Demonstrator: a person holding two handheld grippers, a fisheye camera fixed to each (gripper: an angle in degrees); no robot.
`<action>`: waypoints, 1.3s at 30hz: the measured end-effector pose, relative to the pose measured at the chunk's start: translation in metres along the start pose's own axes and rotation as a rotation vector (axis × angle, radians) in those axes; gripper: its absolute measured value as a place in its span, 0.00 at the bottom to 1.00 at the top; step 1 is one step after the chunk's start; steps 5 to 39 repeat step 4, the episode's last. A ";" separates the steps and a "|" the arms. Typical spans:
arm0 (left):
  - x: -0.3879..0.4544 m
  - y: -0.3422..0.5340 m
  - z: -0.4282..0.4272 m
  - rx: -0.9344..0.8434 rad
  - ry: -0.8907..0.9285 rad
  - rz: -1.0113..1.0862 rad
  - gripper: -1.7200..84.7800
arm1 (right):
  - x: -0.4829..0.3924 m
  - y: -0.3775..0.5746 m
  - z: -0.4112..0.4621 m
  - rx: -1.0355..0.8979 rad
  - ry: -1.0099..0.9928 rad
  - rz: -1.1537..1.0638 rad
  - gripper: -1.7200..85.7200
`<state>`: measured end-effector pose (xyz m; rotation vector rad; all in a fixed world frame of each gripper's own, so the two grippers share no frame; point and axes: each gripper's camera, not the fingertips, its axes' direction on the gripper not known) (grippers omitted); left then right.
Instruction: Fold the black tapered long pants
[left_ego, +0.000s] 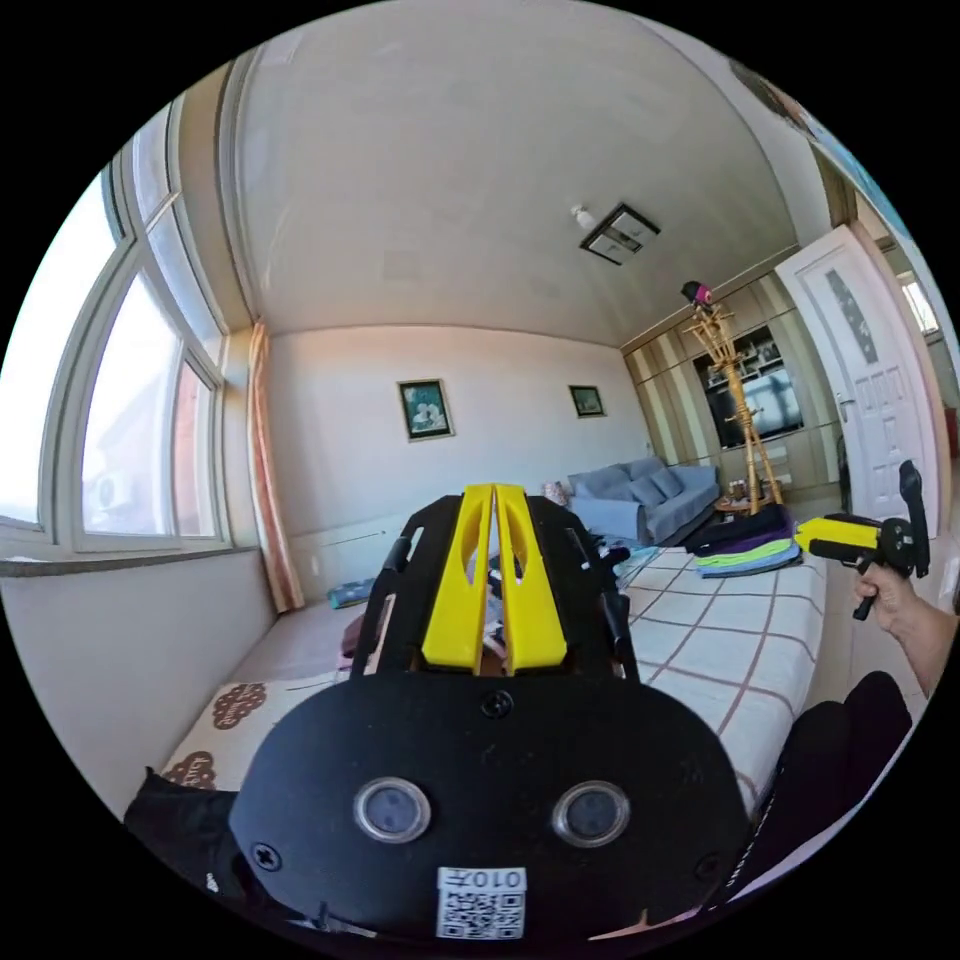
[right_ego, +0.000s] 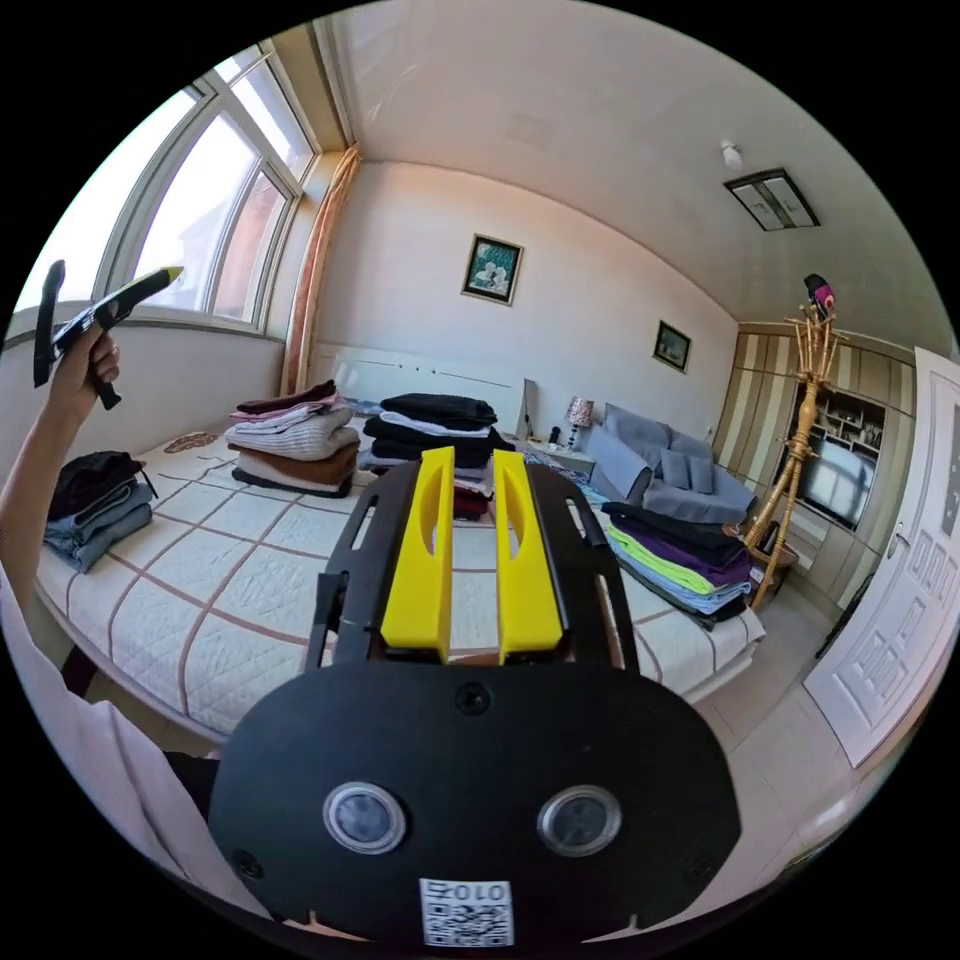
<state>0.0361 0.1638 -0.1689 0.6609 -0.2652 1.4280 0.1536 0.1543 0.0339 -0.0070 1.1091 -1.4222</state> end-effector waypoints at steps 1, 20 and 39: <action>0.011 0.002 0.013 -0.002 0.061 -0.011 0.03 | 0.004 0.002 -0.001 0.014 0.015 -0.004 0.09; 0.030 0.019 0.047 -0.004 0.193 -0.053 0.04 | 0.025 0.007 0.005 0.074 0.083 -0.043 0.12; 0.030 0.019 0.047 -0.004 0.193 -0.053 0.04 | 0.025 0.007 0.005 0.074 0.083 -0.043 0.12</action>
